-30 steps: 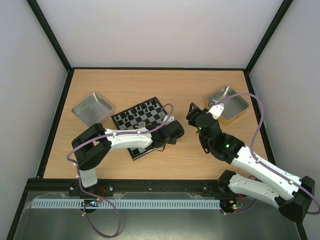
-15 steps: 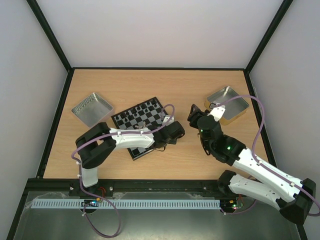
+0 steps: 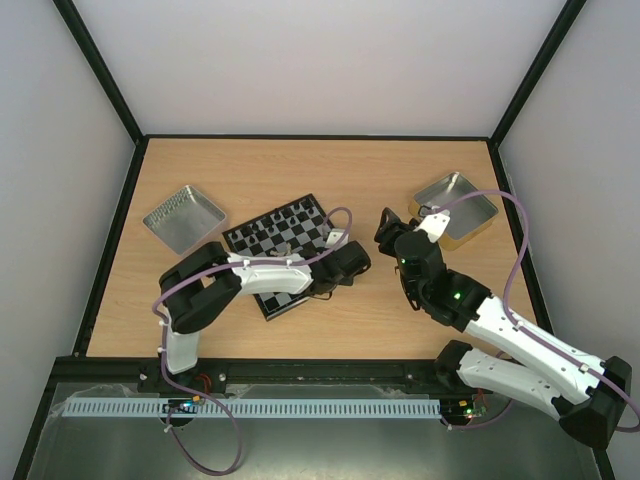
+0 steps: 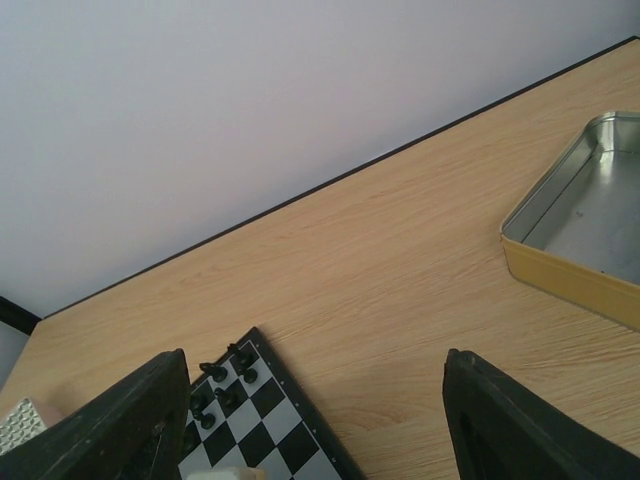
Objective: Set up the chess pieces on the board
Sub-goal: Place the chess piece on the chessboard.
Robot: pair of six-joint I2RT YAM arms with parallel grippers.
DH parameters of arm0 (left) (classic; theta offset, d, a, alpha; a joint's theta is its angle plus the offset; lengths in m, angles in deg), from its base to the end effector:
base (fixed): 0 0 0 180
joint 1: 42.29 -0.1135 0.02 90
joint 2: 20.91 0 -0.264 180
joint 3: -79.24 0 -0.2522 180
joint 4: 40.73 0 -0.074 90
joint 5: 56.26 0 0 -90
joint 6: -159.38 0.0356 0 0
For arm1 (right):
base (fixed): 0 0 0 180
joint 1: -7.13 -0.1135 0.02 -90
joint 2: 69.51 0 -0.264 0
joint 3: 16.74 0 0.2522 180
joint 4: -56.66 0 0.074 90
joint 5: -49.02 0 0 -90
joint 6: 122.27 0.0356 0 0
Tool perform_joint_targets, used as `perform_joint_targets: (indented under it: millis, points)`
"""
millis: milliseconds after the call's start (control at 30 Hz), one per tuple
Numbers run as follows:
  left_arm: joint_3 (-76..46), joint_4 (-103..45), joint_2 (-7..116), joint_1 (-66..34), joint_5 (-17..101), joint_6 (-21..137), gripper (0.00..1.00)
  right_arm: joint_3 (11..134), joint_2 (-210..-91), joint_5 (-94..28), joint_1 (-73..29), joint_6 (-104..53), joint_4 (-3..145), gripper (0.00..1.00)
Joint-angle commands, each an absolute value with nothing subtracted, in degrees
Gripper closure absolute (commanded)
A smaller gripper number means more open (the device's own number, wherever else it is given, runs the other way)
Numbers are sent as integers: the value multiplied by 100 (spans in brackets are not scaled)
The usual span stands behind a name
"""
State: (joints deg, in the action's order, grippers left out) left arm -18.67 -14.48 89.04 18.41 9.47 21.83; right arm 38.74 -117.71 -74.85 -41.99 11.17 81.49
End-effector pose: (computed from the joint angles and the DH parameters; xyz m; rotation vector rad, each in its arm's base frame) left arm 0.2063 -0.3377 0.1576 0.1098 2.4259 -0.3305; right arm 0.1413 0.1329 0.3110 0.3150 1.8365 0.5801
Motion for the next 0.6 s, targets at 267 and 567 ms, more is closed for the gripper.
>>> perform_joint_targets:
  millis: [267,567]
  points:
    - [-1686,-1330,8987,1815,960,2220,79,3807,-11701,-7680,-4198,1088,8070,30]
    - [-1728,-1258,8528,1839,1082,2217,67,3837,-11639,-7611,-4198,1092,8108,30]
